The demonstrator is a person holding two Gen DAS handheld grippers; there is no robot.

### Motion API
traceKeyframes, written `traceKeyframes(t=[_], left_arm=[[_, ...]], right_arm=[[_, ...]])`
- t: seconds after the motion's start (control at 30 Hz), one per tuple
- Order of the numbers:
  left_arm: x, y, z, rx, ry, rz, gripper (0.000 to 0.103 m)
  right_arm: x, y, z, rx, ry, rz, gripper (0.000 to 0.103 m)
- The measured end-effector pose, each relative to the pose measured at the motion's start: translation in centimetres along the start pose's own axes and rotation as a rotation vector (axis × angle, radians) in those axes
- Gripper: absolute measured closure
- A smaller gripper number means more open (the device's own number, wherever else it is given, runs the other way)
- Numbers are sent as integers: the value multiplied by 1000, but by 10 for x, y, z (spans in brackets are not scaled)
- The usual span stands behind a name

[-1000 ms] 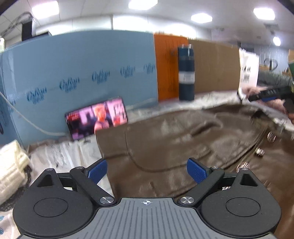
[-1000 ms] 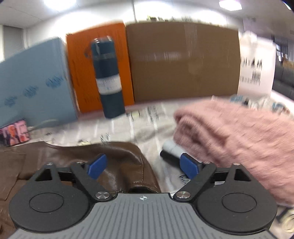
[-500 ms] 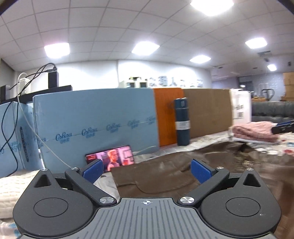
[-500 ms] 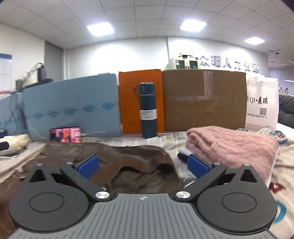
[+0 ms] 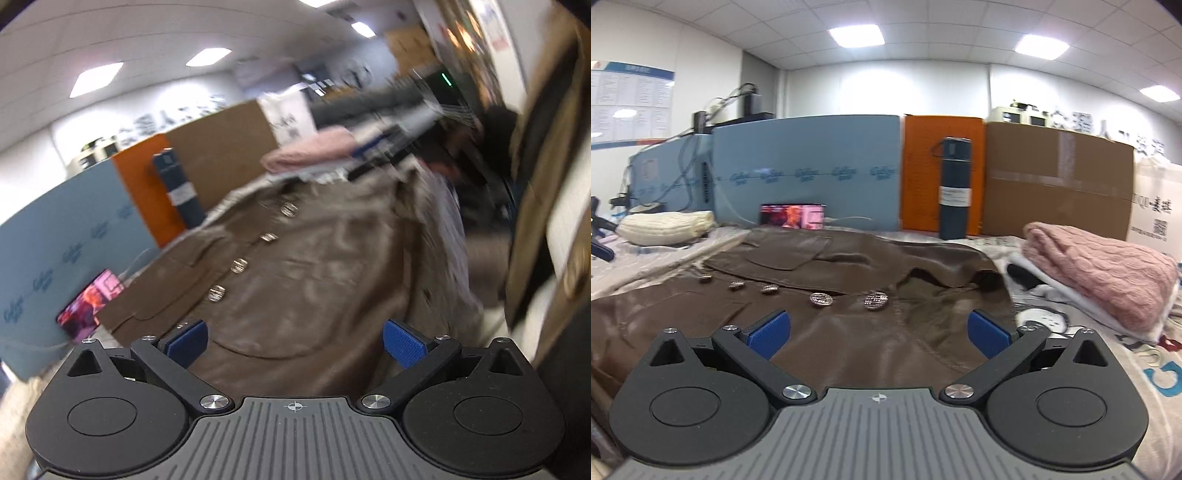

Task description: Fold clothes

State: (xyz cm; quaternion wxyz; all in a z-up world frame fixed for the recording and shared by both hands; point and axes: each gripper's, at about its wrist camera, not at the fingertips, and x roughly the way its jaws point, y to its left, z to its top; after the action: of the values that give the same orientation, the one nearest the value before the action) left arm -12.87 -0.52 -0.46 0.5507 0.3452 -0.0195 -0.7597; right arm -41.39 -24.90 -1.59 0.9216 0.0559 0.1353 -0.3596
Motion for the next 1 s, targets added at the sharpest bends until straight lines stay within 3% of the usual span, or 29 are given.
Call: traceKeyframes(t=[0.1, 0.33, 0.43, 0.57, 0.8, 0.87, 0.97, 1.0], left_arm=[[7, -15, -5, 75, 55, 58, 0], [7, 6, -9, -70, -31, 178, 0], [5, 18, -11, -145, -65, 169, 0], [6, 20, -13, -158, -86, 148, 0], [-2, 16, -21, -134, -100, -8, 0], [2, 14, -23, -111, -75, -1, 0], [16, 17, -25, -102, -26, 96, 1], [19, 19, -25, -108, -23, 90, 1]], right_arm=[[-3, 12, 1, -31, 4, 94, 0], [-2, 54, 5, -176, 45, 473, 0], [10, 86, 4, -314, 83, 493, 0], [36, 116, 3, -418, 114, 377, 0], [54, 110, 15, -305, 96, 358, 0], [54, 105, 17, -275, 96, 366, 0], [52, 101, 17, -254, 104, 395, 0], [52, 100, 16, -251, 111, 404, 0]])
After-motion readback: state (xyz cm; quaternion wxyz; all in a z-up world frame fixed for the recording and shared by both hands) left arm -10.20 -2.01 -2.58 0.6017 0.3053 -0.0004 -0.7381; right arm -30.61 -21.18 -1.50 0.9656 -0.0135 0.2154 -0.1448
